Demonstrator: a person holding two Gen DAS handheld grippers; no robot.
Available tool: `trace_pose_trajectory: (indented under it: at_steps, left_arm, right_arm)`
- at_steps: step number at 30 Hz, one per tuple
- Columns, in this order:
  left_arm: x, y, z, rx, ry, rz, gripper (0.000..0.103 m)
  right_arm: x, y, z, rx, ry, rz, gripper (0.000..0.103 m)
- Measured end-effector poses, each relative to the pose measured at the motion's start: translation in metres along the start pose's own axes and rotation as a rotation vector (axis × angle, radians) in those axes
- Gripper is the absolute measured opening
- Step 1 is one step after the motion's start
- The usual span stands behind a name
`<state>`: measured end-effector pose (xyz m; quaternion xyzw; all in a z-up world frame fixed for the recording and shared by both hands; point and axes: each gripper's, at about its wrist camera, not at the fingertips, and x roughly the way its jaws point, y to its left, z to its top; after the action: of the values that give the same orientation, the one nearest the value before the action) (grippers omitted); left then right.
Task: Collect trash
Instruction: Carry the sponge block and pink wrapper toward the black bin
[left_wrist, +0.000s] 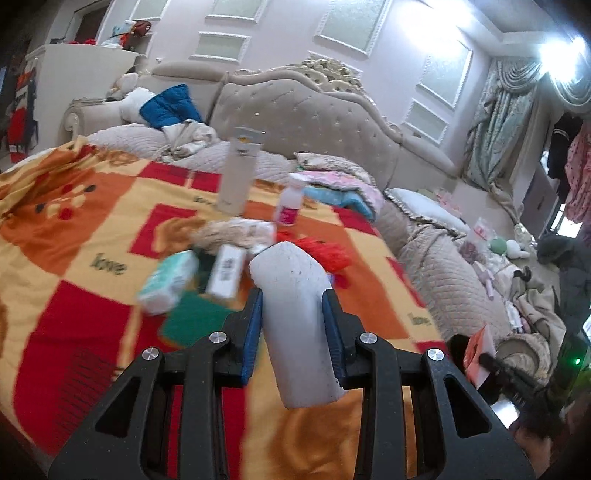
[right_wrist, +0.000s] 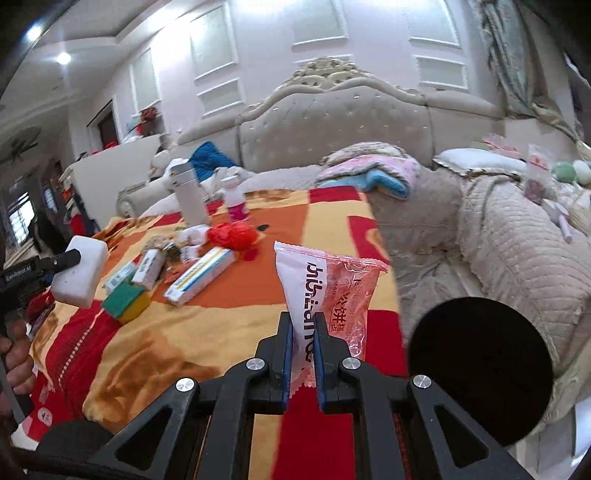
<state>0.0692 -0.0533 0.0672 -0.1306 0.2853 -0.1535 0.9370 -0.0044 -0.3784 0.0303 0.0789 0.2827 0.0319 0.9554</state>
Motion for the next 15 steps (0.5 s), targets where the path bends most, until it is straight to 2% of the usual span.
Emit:
trace_pose_trajectory:
  at_steps: [5,10,15]
  left_arm:
    - [0.02,-0.056,0.005,0.009,0.023,-0.085,0.03]
    - [0.046,-0.123,-0.001,0.08,0.061,-0.155,0.03]
    - [0.061,-0.175,-0.016,0.151,0.099,-0.214,0.03]
  right_arm:
    - [-0.018,-0.029,-0.001,0.07,-0.042,-0.074,0.009]
    - [-0.033,-0.057,-0.003,0.155,-0.065,-0.176,0.009]
    - [-0.045,-0.085,-0.008,0.235,-0.064,-0.272,0.009]
